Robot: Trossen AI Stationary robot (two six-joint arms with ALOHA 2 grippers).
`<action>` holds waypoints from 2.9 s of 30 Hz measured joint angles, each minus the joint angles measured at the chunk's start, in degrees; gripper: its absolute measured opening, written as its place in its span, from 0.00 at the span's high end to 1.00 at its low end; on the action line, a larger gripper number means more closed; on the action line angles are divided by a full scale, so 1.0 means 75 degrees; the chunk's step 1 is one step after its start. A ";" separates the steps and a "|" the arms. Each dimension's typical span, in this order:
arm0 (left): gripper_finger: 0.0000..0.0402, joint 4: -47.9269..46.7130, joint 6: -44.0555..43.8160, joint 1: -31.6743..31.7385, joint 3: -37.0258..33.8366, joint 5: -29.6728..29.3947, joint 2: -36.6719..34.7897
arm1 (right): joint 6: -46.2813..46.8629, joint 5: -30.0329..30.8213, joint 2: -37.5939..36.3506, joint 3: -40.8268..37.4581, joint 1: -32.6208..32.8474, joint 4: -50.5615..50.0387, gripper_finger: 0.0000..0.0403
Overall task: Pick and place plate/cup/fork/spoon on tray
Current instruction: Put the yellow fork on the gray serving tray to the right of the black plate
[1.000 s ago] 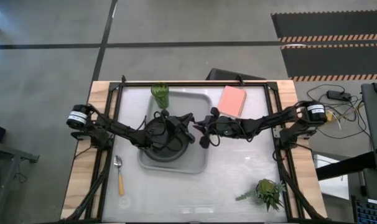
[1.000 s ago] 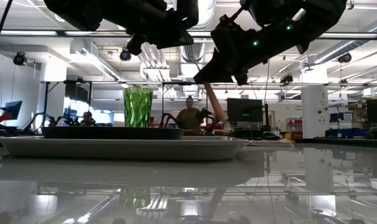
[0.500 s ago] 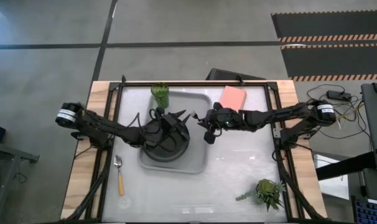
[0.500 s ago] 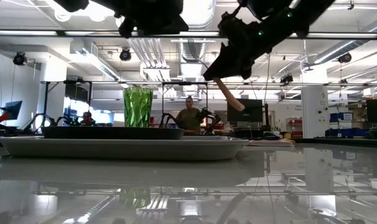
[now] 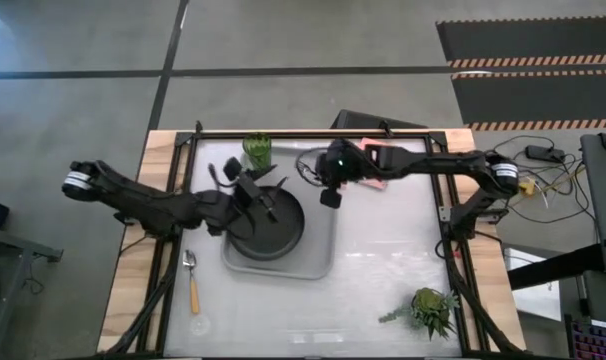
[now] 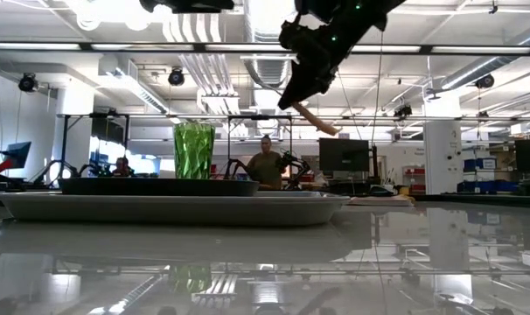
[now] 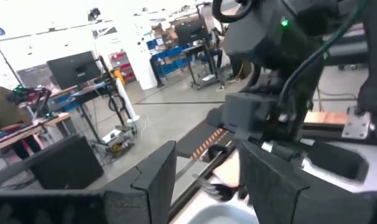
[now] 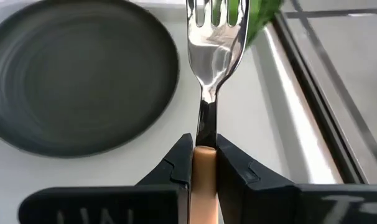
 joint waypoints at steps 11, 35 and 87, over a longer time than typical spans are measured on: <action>0.60 0.0857 -0.0001 0.0003 -0.1506 0.0008 -0.1755 | -0.1585 -0.1691 0.1727 0.1249 -0.1251 -0.0289 0.93; 0.60 0.1056 0.0007 0.0006 -0.2022 0.0022 -0.2522 | -0.2983 -0.1500 0.3509 0.1603 -0.1772 0.0268 0.92; 0.60 0.1032 0.0074 0.0003 -0.2022 0.0022 -0.2534 | -0.2628 -0.2470 0.3643 0.0526 -0.1878 0.2355 0.98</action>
